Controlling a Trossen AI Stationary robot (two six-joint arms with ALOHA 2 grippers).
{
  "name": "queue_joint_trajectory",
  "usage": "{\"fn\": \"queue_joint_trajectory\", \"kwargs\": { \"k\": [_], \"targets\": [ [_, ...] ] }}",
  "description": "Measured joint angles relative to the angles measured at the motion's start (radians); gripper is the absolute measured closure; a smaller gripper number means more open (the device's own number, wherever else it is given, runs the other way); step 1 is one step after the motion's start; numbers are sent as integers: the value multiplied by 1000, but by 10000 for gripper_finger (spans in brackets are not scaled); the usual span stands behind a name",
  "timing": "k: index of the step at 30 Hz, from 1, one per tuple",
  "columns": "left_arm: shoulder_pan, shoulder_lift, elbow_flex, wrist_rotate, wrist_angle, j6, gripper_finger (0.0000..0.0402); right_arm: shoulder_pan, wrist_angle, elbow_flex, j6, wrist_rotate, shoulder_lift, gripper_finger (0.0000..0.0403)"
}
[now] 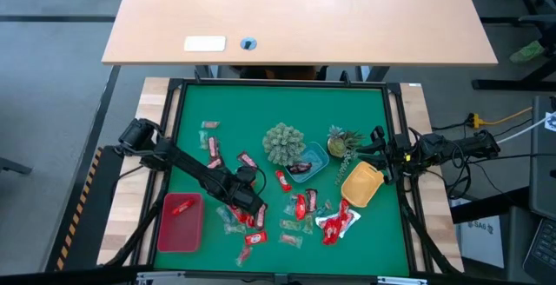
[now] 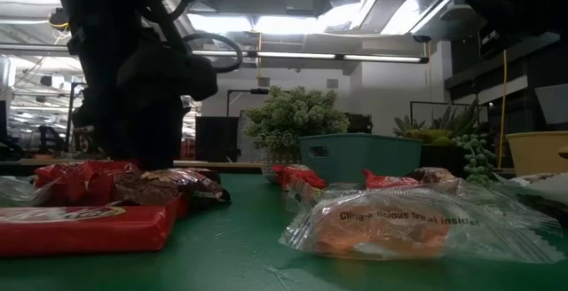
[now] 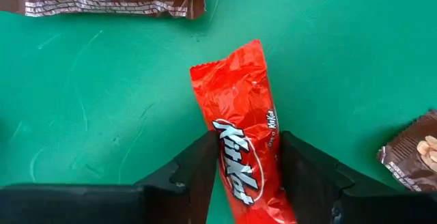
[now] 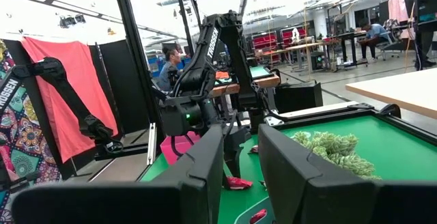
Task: Organize candy in baskets
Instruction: Put the red chocolate into the red bin
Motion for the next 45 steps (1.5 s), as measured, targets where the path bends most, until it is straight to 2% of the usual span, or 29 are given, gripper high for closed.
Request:
{"fn": "queue_joint_trajectory", "kwargs": {
  "k": [7, 10, 13, 15, 23, 31, 35, 39, 45],
  "targets": [
    [1, -2, 0, 1, -4, 0, 297, 0, 0, 0, 0, 0, 0, 308],
    [1, -11, -2, 5, -4, 1, 304, 0, 0, 0, 0, 0, 0, 308],
    [4, -34, -3, 51, 1, 5, 305, 0, 0, 0, 0, 0, 0, 308],
    [6, -64, -4, 104, -4, 34, 305, 0, 0, 0, 0, 0, 0, 308],
    [2, -188, -4, 428, -4, 143, 304, 0, 0, 0, 0, 0, 0, 308],
    [-37, -299, -3, 652, -14, 156, 304, 0, 0, 0, 0, 0, 0, 308],
    [-75, -333, -2, 750, -105, 116, 304, 0, 0, 0, 0, 0, 0, 308],
    [-128, -349, -2, 838, -264, 70, 304, 0, 0, 0, 0, 0, 0, 308],
    [-205, -351, -2, 842, -478, -8, 304, 0, 0, 0, 0, 0, 0, 308]
  ]
}}
